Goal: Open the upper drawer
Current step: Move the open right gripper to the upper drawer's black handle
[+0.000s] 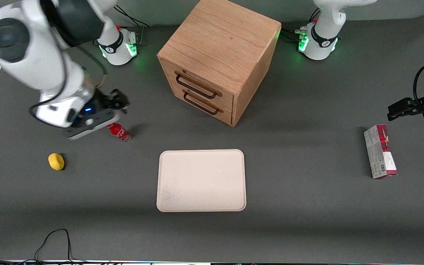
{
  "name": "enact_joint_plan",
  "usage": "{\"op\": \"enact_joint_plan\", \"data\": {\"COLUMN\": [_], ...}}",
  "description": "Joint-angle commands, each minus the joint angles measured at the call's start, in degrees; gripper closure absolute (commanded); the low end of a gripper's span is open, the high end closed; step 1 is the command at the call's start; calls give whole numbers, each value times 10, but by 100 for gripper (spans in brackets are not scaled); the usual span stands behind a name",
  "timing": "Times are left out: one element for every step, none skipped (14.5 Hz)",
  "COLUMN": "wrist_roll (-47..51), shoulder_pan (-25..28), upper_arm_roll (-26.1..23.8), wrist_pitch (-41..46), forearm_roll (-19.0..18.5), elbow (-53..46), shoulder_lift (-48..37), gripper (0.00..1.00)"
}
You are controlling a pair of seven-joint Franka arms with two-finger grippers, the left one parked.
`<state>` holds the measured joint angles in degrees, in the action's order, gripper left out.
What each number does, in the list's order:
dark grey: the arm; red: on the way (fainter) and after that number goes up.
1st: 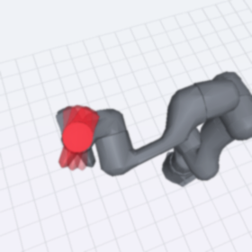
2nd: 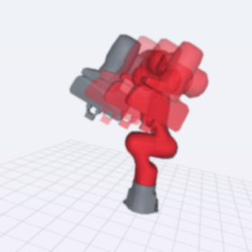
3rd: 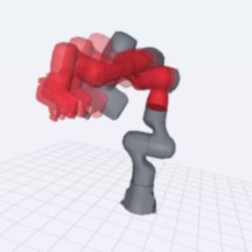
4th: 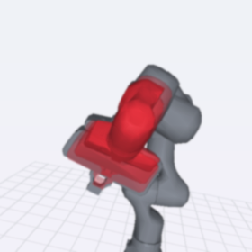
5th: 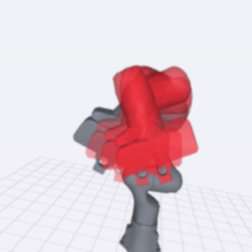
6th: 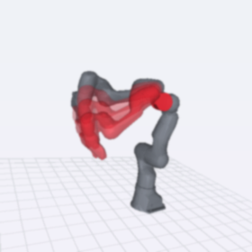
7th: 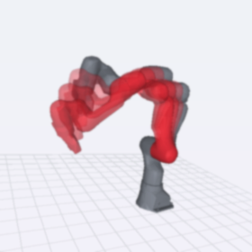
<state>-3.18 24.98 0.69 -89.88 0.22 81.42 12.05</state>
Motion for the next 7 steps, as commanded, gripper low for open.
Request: {"op": "enact_joint_plan", "data": {"wrist_roll": [-30,-59,-87,-101,-103,-104,-105], "shoulder_pan": [66,81,95,100,108,120,132], "upper_arm_roll": [5,5,6,5,5,6,5], "wrist_pitch": [8,8,10,11,12,12,12], "forearm_roll": [2,2,5,6,14,22,22], "elbow": [-16,-14,-14,-14,-14,-13,-13], "shoulder_lift": [11,13,17,17,17,17,18], "gripper": [0,0,0,0,0,0,0]}}
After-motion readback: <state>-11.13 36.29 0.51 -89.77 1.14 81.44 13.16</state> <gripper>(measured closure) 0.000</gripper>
